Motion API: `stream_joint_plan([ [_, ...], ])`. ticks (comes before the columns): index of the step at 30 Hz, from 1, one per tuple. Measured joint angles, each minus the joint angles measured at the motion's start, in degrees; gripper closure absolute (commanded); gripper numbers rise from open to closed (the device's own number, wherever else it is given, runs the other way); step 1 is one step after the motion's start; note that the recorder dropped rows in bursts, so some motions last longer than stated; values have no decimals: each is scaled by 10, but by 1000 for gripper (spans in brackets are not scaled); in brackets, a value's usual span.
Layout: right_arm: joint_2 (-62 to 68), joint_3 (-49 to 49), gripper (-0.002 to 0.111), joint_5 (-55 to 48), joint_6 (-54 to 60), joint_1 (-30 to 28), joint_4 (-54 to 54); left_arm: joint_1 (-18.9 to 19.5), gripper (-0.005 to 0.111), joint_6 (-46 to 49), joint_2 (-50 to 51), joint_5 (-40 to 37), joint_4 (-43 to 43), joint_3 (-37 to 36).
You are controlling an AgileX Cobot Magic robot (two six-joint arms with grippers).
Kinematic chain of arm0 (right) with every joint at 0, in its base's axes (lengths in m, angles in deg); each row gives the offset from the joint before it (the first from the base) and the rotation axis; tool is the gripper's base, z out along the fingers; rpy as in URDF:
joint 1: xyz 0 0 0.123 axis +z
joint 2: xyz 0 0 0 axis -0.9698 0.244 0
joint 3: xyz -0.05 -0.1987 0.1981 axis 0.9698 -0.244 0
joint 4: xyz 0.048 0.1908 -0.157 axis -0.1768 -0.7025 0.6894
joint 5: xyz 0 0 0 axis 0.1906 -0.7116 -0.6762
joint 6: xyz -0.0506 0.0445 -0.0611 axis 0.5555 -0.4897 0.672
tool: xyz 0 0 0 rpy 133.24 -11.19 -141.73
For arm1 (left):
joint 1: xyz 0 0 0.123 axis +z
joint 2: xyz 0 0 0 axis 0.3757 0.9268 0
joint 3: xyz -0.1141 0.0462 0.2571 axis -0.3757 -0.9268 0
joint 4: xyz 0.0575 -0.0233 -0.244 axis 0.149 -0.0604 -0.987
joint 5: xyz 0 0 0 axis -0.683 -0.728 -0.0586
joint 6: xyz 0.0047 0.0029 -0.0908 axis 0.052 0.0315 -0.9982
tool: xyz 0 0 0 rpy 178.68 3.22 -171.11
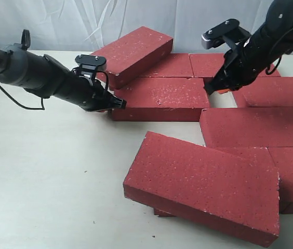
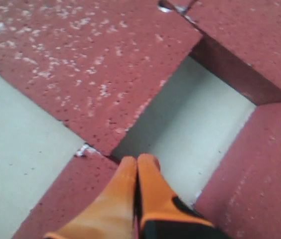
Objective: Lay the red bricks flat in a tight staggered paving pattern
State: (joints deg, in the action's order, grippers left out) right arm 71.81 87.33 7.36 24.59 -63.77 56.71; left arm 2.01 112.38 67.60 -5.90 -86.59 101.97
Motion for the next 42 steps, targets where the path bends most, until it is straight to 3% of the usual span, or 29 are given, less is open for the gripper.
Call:
stream_joint_plan([
  [18,0,0,109,2,-11,-15,-22,-39,107,0,0,25,-26,3],
  [42,0,0,109,2,-10,-15,-35,-28,107,-18,-45,-9,26,-6],
])
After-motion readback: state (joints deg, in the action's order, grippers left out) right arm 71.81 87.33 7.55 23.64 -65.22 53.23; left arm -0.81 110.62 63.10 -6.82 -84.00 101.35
